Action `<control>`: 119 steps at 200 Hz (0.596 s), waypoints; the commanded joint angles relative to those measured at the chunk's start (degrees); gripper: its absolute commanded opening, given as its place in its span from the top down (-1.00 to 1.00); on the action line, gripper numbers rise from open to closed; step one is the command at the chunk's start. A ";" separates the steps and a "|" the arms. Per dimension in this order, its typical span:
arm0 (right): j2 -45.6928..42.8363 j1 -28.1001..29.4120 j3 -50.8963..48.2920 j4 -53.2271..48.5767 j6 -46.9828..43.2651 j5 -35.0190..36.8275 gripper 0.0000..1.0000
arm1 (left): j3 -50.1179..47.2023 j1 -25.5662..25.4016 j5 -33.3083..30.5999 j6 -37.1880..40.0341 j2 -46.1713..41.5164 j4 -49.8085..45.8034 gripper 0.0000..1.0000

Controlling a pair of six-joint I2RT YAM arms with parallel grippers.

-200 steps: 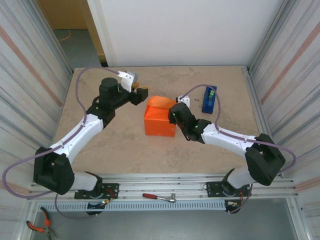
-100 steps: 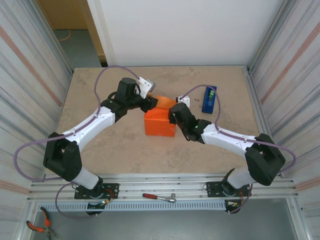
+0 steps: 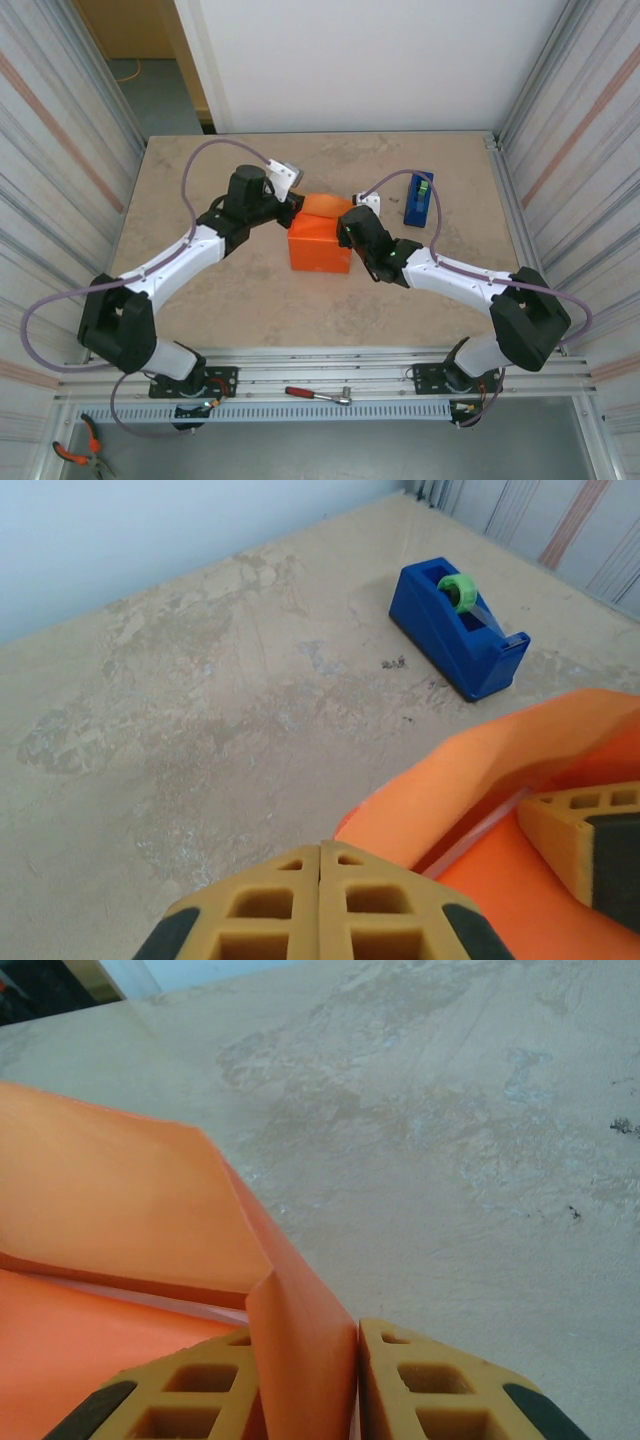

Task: Wrap the gift box in paper
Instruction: Fold the wrapping paper for the gift box.

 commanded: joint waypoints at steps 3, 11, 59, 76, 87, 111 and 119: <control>1.42 0.34 -2.07 -6.99 0.64 -0.42 0.49 | -5.95 -0.18 -1.11 -2.56 -7.04 12.47 1.00; 1.46 0.37 -2.07 -6.93 0.64 -0.43 0.49 | -7.51 -0.19 -2.16 -3.41 -8.29 14.51 1.00; 1.68 0.41 -1.90 -6.92 0.68 -0.61 0.51 | -13.07 -0.18 -6.37 -7.77 -12.95 18.88 0.17; 1.69 0.36 -1.98 -7.01 0.73 -0.68 0.52 | -16.92 -0.19 -9.63 -10.46 -15.59 21.54 -0.05; 1.66 0.34 -1.88 -7.02 0.64 -0.75 0.52 | -19.16 -0.23 -10.85 -12.08 -17.06 22.70 -0.10; 1.57 0.30 -1.93 -7.09 0.55 -0.79 0.52 | -22.52 -1.62 -13.40 -14.18 -18.99 23.59 -0.18; 1.64 0.31 -1.90 -7.17 0.57 -0.77 0.52 | -23.51 -2.74 -14.54 -14.45 -19.07 24.24 -0.20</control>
